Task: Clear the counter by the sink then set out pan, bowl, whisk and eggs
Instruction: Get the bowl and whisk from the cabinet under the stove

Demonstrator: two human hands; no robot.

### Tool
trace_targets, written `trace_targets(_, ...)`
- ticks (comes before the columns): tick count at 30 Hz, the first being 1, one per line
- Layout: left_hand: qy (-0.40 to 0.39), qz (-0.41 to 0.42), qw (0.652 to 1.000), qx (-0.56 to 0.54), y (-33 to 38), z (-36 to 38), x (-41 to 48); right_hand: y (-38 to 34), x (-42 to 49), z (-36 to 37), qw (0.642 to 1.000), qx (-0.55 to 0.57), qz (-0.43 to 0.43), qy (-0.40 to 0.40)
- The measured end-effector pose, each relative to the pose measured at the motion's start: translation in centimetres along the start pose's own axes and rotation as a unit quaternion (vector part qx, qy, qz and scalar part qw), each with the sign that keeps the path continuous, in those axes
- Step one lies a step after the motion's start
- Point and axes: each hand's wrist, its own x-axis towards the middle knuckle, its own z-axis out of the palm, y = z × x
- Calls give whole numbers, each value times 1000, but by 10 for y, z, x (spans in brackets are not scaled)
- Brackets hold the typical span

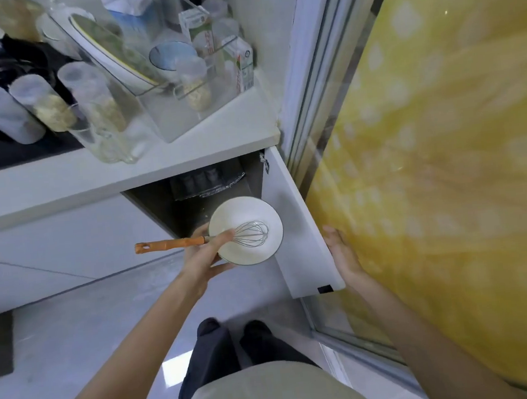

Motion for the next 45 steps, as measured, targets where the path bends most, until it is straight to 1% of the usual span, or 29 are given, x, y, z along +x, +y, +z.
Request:
trace_targets(3,15,1,1000,-7,-1,-6,-2,-10,-6,7,999,28,18,-22)
trace_targets(7,36,-4,999,-28,-1,-22,-5,-19,-3,24,994,22,24,-105)
trace_targets(12,60,2,997,-52,4,-53,-15,-29,6,62,986,26,47,-160)
trace_targets(17,101,16,992,-71,7,-88,-27,-46,11,110,970,36,71,-231)
trace_targets(21,122,31,987,-96,7,-115,-39,-68,4,144,962,40,67,-262)
trace_targets(25,149,43,980,-129,7,-143,-49,-87,-11,173,953,15,51,-299)
trace_targets(31,173,66,968,-172,3,-194,-74,-123,-61,222,912,-16,18,-409)
trace_targets(35,190,86,958,-197,3,-239,-102,-144,-109,265,886,-40,-23,-462)
trace_targets(41,208,121,941,-239,0,-319,-152,-158,-184,345,841,-94,-76,-527)
trace_targets(45,242,138,924,-263,-13,-374,-189,-154,-231,402,817,-135,-99,-552)
